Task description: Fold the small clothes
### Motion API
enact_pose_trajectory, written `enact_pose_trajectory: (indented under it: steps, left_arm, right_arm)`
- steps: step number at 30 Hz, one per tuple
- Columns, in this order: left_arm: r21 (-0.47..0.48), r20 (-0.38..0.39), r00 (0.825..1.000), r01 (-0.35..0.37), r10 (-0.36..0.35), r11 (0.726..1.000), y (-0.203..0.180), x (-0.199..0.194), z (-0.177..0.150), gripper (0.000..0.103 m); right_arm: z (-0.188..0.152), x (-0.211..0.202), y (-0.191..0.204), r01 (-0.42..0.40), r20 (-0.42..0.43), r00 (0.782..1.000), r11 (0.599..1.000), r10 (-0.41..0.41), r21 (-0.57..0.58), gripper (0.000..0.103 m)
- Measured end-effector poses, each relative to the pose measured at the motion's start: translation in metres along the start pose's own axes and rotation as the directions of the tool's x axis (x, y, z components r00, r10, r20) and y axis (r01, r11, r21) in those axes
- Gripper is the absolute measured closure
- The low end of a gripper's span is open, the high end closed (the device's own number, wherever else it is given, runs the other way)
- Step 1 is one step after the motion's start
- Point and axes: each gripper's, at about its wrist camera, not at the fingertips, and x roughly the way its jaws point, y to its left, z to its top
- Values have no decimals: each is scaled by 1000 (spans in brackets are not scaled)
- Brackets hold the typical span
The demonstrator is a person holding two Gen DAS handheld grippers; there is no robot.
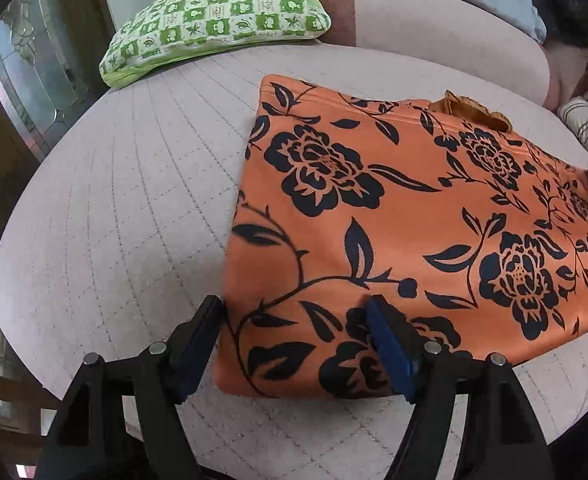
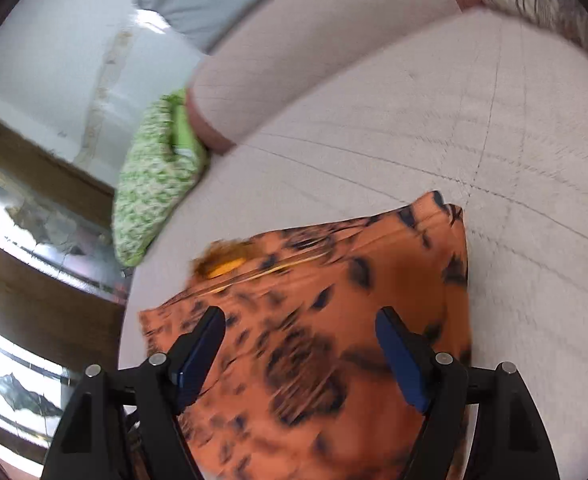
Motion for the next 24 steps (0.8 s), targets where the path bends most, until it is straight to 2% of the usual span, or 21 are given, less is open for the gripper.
enact_pose_trajectory:
  steps: [2, 5, 9, 11, 14, 15, 17, 20, 23, 24]
  left_arm:
    - [-39, -30, 999, 28, -29, 999, 7, -1, 5, 28]
    - [-60, 2, 1000, 15, -15, 998, 18, -12, 11, 28]
    - [-68, 86, 996, 38, -32, 997, 10, -36, 17, 28]
    - [-49, 117, 990, 86, -79, 995, -1, -46, 22, 28]
    - [14, 131, 982, 133, -134, 991, -31, -49, 28, 28]
    - [27, 131, 979, 151, -154, 988, -40, -48, 30, 28]
    - [51, 128, 969, 207, -212, 977, -61, -46, 34, 28]
    - [94, 129, 956, 253, -263, 963, -92, -40, 39, 28]
    - [106, 113, 954, 268, -279, 958, -111, -33, 44, 28]
    - [109, 106, 954, 268, -279, 957, -115, -32, 45, 28]
  right_arm:
    - [5, 0, -16, -79, 40, 996, 991, 75, 108, 23]
    - [-2, -25, 0, -86, 74, 994, 993, 80, 76, 23]
    - [-44, -72, 5, -33, 93, 995, 997, 26, 69, 23]
    - [-81, -100, -10, 18, 132, 991, 994, -32, 107, 23]
    - [-121, -122, -42, 100, 124, 984, 973, -128, 210, 23]
    - [-133, -125, -52, 91, 110, 986, 964, -122, 252, 22]
    - [-149, -125, -64, 3, 92, 995, 949, -34, 314, 22]
    - [-159, -118, -62, -132, 122, 988, 918, 93, 375, 22]
    - [-160, -100, -59, -143, 116, 988, 885, 102, 444, 22]
    - [-162, -95, -61, -144, 125, 988, 860, 95, 490, 22]
